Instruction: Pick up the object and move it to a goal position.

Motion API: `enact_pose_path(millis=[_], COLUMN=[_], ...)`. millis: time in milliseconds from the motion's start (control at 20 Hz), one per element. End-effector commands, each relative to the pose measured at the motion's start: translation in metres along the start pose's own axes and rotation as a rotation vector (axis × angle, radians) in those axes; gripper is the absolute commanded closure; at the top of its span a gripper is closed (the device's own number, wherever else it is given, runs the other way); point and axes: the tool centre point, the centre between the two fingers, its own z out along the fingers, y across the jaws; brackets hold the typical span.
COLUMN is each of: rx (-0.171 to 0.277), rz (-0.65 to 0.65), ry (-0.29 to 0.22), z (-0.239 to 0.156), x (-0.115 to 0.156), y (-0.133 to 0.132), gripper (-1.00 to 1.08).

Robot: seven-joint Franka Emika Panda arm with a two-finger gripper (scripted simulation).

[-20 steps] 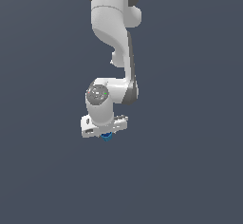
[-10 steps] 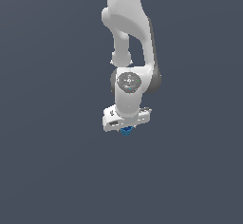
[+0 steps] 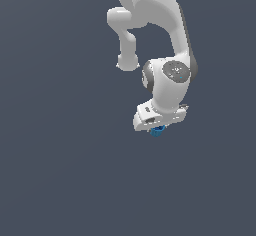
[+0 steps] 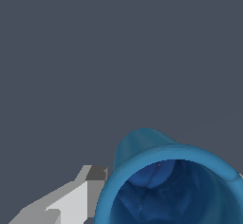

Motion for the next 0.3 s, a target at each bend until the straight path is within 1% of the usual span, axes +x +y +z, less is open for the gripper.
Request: enact_pose_path(millis=[0,250], rx=[-0.001,-0.001], rz=[0.002,0.002], ry=[0.000,0.000], z=[-0.006,-0.011], x=[0.002,0.004], y=[-0.014,-0.024], gripper=[1.08,1.08])
